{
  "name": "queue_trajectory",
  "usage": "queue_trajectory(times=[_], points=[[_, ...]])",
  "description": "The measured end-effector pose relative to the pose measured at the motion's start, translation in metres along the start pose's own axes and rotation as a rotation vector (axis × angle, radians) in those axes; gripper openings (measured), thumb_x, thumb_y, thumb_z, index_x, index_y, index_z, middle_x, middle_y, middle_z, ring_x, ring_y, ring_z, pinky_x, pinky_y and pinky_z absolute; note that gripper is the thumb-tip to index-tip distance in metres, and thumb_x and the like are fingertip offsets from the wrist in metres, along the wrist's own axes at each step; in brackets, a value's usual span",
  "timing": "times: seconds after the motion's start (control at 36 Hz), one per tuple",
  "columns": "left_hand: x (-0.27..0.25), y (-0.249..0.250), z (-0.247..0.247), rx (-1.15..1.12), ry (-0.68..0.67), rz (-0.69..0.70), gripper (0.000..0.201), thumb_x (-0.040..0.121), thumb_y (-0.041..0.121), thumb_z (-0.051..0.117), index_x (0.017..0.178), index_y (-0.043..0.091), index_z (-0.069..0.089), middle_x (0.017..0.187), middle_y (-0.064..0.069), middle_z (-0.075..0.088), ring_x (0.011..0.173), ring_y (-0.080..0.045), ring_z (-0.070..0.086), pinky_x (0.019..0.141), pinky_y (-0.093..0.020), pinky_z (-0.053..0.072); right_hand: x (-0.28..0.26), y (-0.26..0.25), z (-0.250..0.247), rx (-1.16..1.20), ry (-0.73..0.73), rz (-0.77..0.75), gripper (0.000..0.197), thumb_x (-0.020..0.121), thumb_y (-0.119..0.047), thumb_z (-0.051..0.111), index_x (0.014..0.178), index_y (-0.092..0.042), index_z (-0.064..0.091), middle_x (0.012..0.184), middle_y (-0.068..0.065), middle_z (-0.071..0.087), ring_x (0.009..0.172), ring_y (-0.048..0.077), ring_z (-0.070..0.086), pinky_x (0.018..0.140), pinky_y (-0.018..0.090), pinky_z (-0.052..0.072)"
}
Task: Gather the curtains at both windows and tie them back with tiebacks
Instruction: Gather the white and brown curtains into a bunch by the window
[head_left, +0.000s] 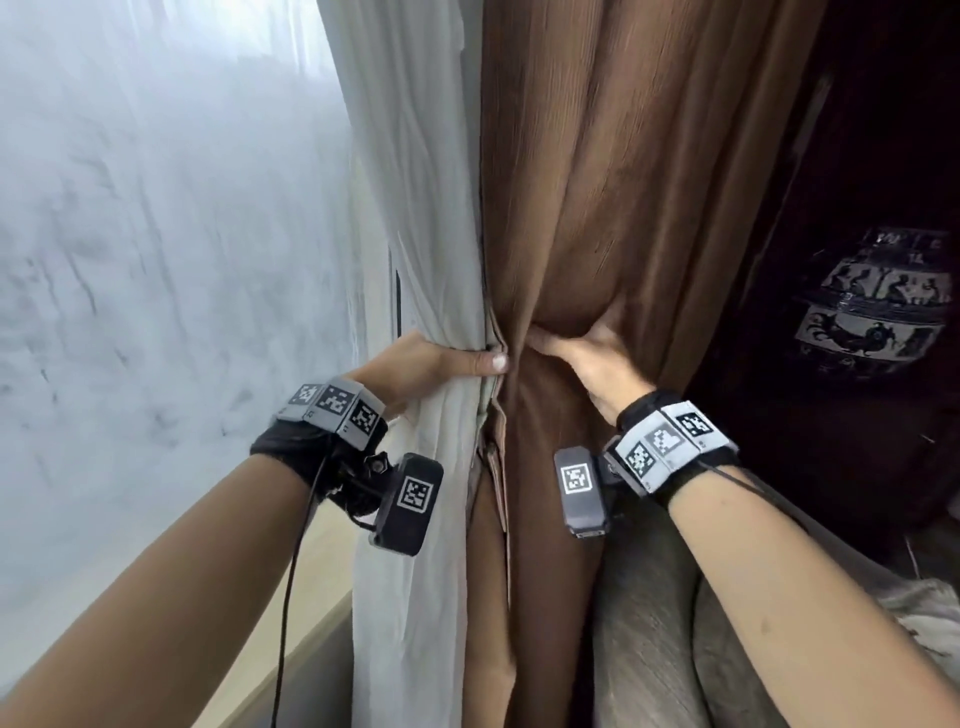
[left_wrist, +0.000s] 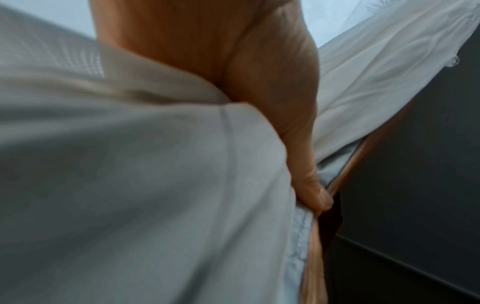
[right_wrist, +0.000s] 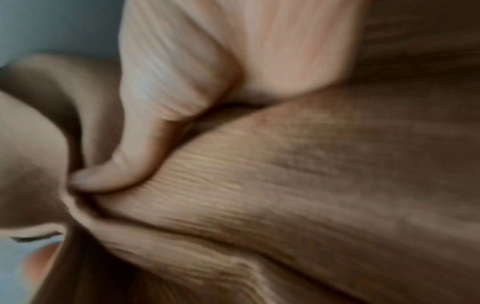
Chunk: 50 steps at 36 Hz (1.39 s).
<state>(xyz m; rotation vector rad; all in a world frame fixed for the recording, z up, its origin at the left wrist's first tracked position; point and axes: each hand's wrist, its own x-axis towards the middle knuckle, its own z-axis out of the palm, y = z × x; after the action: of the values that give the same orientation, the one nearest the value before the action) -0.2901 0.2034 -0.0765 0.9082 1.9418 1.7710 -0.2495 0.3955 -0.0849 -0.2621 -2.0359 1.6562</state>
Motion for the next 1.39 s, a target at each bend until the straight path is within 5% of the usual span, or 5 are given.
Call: queue_trajectory(times=[0.19,0.36,0.61,1.06,1.39], points=[[0.001,-0.004,0.001,0.014,0.048,0.046,0.043,0.070,0.025,0.082,0.103,0.002,0.069,0.094,-0.018,0.073,0.088,-0.028,0.072,0.083,-0.041,0.057,-0.023,-0.001,0.007,0.332,-0.539,0.061,0.088,0.019,-0.052,0.096,0.092,-0.009,0.072,0.086,0.006,0.077,0.083,0.016,0.074,0.079,0.030,0.060],[0.008,-0.010,0.006,0.059,0.188,0.084,0.023,0.077,0.009,0.079,0.097,0.014,0.069,0.078,0.008,0.075,0.074,0.000,0.071,0.063,-0.012,0.053,-0.033,-0.016,0.030,0.182,-0.350,0.049,0.022,0.076,-0.016,0.079,0.094,-0.006,0.072,0.101,0.009,0.074,0.091,0.015,0.072,0.091,0.026,0.056],[0.027,-0.003,0.002,0.192,0.248,-0.010,0.106,0.037,0.046,0.099,0.127,0.014,0.053,0.115,0.001,0.067,0.108,-0.016,0.065,0.089,-0.033,0.055,-0.030,-0.019,0.028,0.254,-0.219,0.102,0.003,0.088,-0.009,0.068,0.085,-0.008,0.070,0.083,-0.001,0.074,0.079,0.009,0.071,0.081,0.020,0.056],[0.020,0.001,0.014,0.017,0.206,0.083,0.028,0.074,-0.009,0.075,0.095,0.009,0.074,0.087,0.001,0.076,0.080,-0.009,0.073,0.067,-0.019,0.057,-0.027,-0.014,0.029,0.124,0.028,-0.103,0.016,0.069,-0.011,0.087,0.078,-0.009,0.073,0.085,0.005,0.074,0.076,0.011,0.071,0.079,0.026,0.058],[0.013,-0.002,-0.005,0.005,0.285,-0.033,0.046,0.067,0.003,0.084,0.111,0.009,0.071,0.103,-0.004,0.075,0.098,-0.020,0.070,0.094,-0.038,0.054,-0.023,-0.012,0.009,-0.339,0.428,-0.179,0.152,0.041,-0.060,0.090,0.153,-0.017,-0.003,0.157,0.012,0.012,0.143,0.025,0.014,0.116,0.041,0.016]])
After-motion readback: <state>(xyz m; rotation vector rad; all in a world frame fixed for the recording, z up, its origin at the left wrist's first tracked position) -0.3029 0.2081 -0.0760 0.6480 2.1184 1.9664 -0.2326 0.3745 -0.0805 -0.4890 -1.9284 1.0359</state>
